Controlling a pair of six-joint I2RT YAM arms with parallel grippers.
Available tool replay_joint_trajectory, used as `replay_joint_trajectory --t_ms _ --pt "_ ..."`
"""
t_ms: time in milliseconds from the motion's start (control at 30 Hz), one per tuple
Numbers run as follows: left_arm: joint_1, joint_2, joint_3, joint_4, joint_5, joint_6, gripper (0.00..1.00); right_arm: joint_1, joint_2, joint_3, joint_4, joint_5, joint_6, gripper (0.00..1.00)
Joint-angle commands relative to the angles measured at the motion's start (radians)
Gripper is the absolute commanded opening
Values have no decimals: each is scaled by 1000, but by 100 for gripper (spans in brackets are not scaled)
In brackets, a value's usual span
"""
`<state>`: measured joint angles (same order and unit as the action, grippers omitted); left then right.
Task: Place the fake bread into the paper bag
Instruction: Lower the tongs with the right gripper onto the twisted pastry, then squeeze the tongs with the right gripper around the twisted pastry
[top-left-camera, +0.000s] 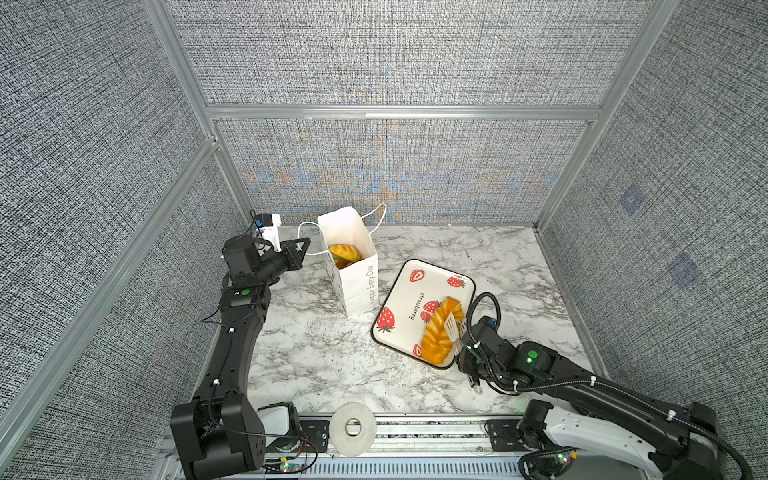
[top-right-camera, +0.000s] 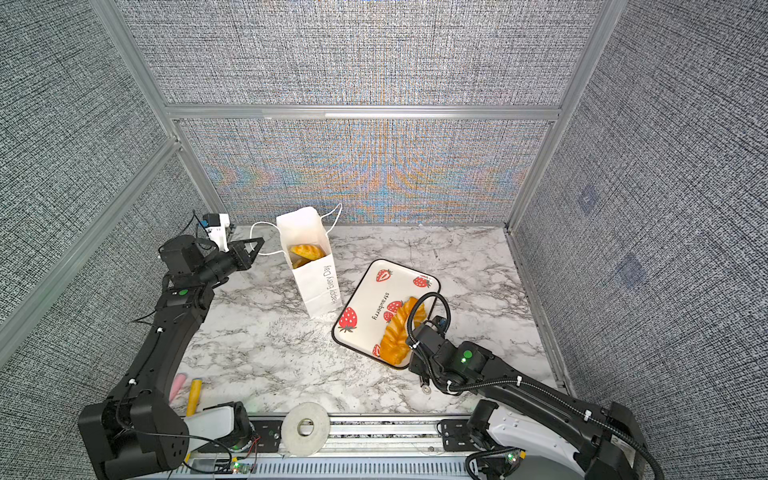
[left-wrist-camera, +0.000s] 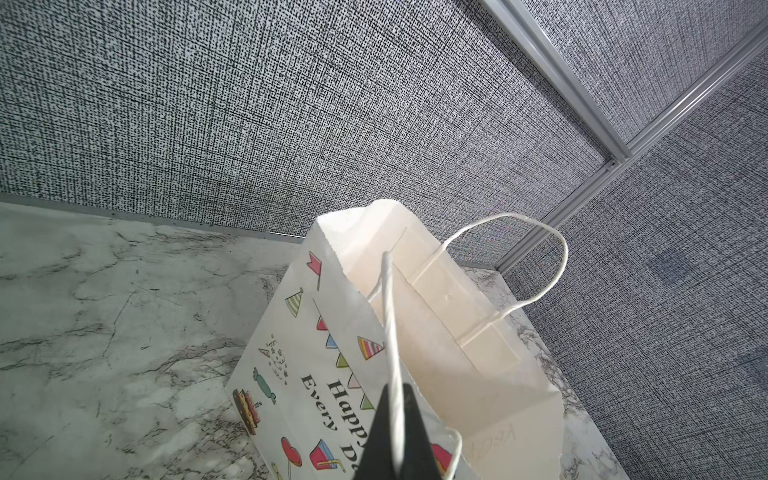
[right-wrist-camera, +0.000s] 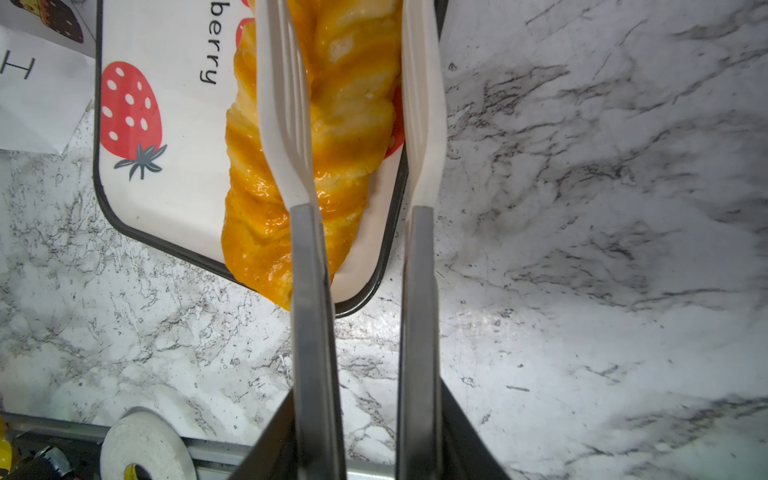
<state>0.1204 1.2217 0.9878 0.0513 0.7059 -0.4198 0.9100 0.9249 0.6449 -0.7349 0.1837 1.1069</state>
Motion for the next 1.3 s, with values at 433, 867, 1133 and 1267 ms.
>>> replay_joint_trajectory --t_ms 433,867,1133,1267 --pt "1 -2 -3 16 3 3 0 -10 16 2 31 49 0 41" --pt "1 -2 -1 12 -2 7 0 -92 21 14 64 24 -54 41" --pt "1 -2 -1 9 -3 9 0 -102 55 16 90 -23 -70 41" --pt "1 -1 -1 9 -3 9 0 -103 66 16 97 -29 -71 41"
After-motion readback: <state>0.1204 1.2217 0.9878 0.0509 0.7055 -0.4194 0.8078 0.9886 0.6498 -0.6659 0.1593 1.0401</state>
